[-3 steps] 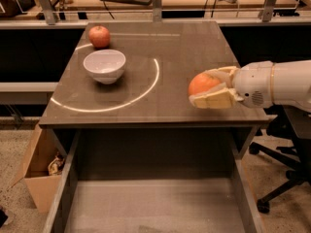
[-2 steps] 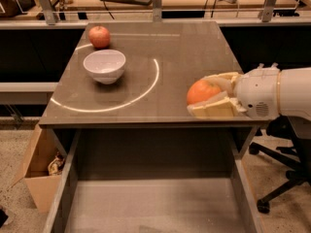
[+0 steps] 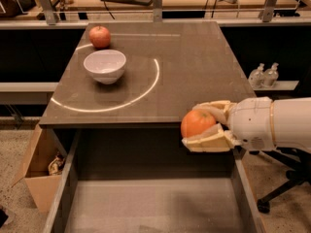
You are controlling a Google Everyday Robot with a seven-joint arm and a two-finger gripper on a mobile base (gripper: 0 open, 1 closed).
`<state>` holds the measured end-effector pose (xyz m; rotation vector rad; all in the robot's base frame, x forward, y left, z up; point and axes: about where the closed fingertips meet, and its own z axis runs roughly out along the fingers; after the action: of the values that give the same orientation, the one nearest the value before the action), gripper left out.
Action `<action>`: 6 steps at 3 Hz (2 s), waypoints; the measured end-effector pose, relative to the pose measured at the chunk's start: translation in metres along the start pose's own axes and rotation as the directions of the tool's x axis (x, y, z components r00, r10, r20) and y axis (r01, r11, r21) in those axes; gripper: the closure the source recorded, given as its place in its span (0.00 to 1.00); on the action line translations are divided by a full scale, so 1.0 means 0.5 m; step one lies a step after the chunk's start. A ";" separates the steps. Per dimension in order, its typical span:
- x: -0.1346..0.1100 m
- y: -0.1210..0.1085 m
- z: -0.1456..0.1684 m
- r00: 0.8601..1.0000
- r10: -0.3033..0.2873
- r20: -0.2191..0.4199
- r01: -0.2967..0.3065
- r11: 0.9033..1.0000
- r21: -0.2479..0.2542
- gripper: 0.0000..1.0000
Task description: Place orange into top drawer
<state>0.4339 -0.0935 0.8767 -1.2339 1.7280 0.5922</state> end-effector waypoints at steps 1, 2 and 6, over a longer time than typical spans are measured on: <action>0.087 0.040 0.058 0.996 -0.053 -0.072 0.053 0.999 0.001 1.00; 0.142 0.056 0.110 0.986 -0.103 -0.129 0.106 0.994 0.022 1.00; 0.206 0.092 0.249 0.955 -0.212 -0.208 0.228 0.972 0.056 1.00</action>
Offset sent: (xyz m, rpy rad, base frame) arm -0.0082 0.0271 -0.1354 -0.2391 -0.0792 -0.0048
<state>0.4310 -0.0273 0.7221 -1.4461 1.7282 0.2714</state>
